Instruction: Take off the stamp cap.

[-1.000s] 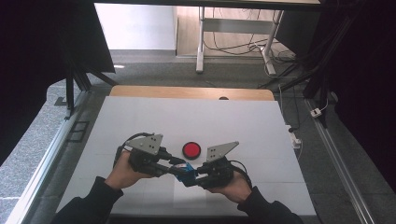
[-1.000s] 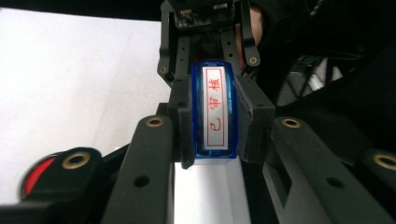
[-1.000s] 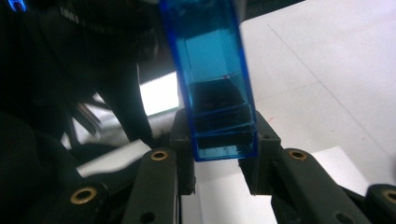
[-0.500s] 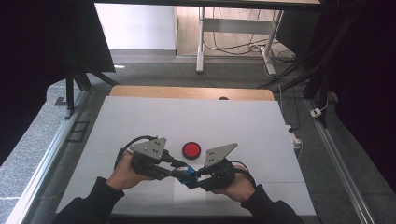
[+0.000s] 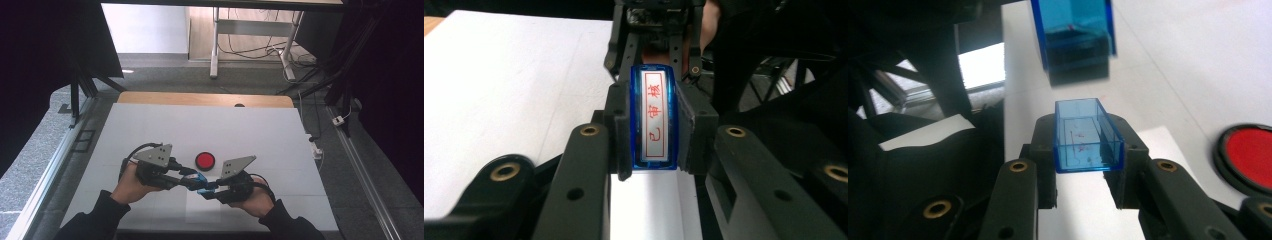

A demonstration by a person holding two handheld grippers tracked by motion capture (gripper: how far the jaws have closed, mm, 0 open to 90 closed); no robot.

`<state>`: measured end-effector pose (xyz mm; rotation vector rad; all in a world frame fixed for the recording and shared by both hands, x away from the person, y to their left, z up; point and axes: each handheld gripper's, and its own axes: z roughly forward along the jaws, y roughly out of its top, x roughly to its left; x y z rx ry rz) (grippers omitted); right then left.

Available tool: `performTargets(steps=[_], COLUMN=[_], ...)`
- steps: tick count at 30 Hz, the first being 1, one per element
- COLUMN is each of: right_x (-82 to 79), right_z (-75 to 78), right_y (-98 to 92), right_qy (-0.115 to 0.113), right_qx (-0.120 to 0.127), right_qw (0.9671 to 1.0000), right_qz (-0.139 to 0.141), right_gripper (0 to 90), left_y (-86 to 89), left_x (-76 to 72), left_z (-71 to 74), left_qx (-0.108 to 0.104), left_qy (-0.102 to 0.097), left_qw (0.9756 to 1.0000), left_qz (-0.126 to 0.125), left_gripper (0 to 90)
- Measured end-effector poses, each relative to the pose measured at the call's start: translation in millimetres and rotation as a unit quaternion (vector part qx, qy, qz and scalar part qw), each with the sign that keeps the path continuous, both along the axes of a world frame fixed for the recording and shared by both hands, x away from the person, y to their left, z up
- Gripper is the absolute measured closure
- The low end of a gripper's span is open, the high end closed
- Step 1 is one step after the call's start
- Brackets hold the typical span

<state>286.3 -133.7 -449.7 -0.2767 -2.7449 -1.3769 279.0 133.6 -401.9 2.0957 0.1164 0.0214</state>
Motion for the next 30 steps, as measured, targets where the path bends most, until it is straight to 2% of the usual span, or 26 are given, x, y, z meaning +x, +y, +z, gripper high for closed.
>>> performTargets(steps=[5,12,14,15,20,26,30], right_x=[-0.5,-3.2,-4.3,-4.3,-6.6,-9.4,-11.8], right_z=[1.0,4.8,5.0,5.0,7.4,8.4,8.7], right_y=[-7.3,-13.1,-17.8,-17.8,-26.2,-33.0,-38.2], right_qy=[-0.006,-0.019,-0.023,-0.023,-0.036,-0.03,-0.04], right_qx=[0.0,0.003,0.019,0.019,0.034,0.036,0.028], right_qw=[0.9997,0.9993,0.999,0.999,0.9976,0.9955,0.9937], right_qz=[-0.022,-0.031,-0.032,-0.032,-0.048,-0.082,-0.101], right_gripper=[69.1,69.0,69.0,69.0,68.9,68.9,69.0], left_y=[4.8,8.2,9.6,10.4,12.8,11.9,12.4], left_x=[0.7,-0.9,-0.9,-0.9,-2.3,-4.4,-6.6], left_z=[-1.9,-6.7,-8.3,-9.2,-13.2,-20.5,-23.3], left_qx=[-0.006,-0.003,-0.003,-0.004,0.0,0.005,0.002], left_qy=[0.007,0.017,0.025,0.03,0.03,0.037,0.042], left_qw=[0.9998,0.9986,0.9978,0.9973,0.9958,0.9934,0.9924], left_qz=[0.019,0.05,0.062,0.067,0.087,0.108,0.115], left_gripper=[70.6,70.6,70.6,70.6,70.5,70.5,70.4])
